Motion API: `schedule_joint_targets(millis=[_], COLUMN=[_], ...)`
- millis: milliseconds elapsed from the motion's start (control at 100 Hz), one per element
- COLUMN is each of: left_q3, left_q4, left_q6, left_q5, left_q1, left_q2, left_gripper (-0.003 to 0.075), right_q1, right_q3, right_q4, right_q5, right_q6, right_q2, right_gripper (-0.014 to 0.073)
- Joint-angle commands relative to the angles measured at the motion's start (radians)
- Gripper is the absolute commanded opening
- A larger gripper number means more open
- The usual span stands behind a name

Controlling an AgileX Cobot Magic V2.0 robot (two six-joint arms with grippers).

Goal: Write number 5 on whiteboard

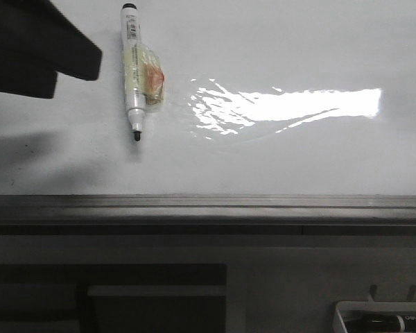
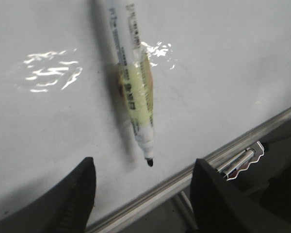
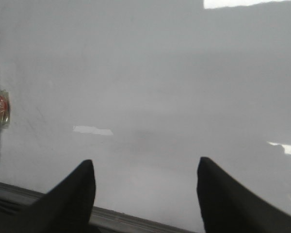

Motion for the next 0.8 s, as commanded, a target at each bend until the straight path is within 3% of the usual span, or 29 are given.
schedule_joint_targets(millis=[0, 130, 790], left_q3=[-0.039, -0.039, -0.109], left_q4=[-0.041, -0.095, -0.143], left_q6=[-0.001, -0.001, -0.001], left_q5=[-0.132, -0.23, -0.231], left_q1=[-0.054, -0.089, -0.108], left_q2=[0.03, 0.089, 0.252], left_gripper=[0.0387, 0.0387, 0.0359], right_q1=[0.004, 0.004, 0.004], right_q3=[-0.035, -0.035, -0.027], right_q4=[-0.016, -0.016, -0.016], right_q5=[-0.071, -0.071, -0.065], right_q6=[-0.015, -0.015, -0.015], right_q2=[0.02, 0.022, 0.022], right_gripper=[0.0408, 0.0408, 0.0408])
